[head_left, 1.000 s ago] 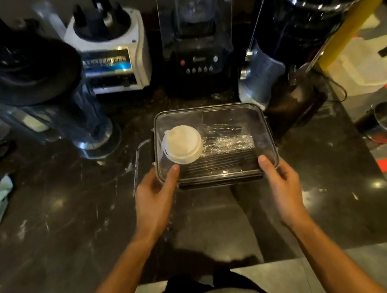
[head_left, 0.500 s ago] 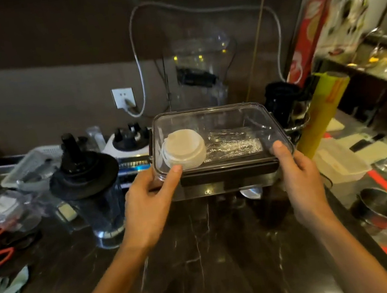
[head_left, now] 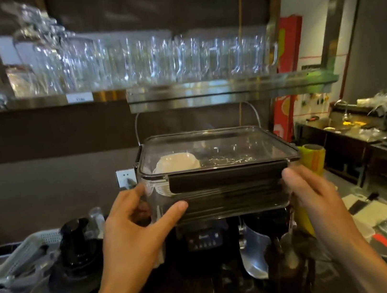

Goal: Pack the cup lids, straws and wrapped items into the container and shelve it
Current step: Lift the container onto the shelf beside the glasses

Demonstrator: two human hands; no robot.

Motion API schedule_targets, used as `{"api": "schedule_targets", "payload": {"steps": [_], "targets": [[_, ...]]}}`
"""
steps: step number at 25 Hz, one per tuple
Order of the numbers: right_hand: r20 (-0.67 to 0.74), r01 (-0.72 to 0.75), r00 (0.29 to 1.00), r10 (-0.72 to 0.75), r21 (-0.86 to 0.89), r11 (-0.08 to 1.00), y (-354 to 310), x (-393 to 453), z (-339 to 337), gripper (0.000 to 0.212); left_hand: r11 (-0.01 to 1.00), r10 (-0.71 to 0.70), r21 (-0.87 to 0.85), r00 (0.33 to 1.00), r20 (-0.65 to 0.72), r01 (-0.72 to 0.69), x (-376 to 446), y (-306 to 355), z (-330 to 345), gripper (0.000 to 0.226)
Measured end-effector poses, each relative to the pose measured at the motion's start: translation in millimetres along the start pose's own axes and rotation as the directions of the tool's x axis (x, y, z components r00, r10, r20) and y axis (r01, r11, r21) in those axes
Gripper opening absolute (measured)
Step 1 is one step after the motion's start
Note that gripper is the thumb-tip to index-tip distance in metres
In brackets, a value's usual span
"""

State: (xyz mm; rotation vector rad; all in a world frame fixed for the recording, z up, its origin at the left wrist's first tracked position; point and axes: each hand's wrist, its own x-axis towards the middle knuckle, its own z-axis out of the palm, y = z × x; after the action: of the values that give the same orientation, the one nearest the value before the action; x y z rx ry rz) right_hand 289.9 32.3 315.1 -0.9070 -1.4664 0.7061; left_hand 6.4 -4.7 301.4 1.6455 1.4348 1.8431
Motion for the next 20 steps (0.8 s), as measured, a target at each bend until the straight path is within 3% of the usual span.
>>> {"api": "schedule_targets", "payload": {"steps": [3,7,11,15,20], "targets": [[0.001,0.059,0.998,-0.059,-0.021,0.998,-16,14,-12,0.061,0.998,0.061,-0.021,0.997,-0.052,-0.062,13,24,-1,0.055],[-0.017,0.175,0.984,-0.176,-0.028,0.984,-42,37,-25,0.05,0.987,0.137,-0.058,0.98,-0.147,-0.147,32,55,7,0.053],[-0.051,0.258,0.964,-0.26,-0.043,0.965,-64,63,-35,0.027,0.965,0.234,-0.072,0.951,-0.203,-0.253,64,84,17,0.055],[-0.097,0.305,0.946,-0.31,-0.062,0.95,-84,92,-52,0.032,0.947,0.284,-0.111,0.945,-0.16,-0.303,96,109,37,0.053],[-0.141,0.322,0.932,-0.333,-0.092,0.942,-93,138,-80,0.03,0.955,0.29,-0.036,0.952,-0.099,-0.295,148,111,76,0.082]]}}
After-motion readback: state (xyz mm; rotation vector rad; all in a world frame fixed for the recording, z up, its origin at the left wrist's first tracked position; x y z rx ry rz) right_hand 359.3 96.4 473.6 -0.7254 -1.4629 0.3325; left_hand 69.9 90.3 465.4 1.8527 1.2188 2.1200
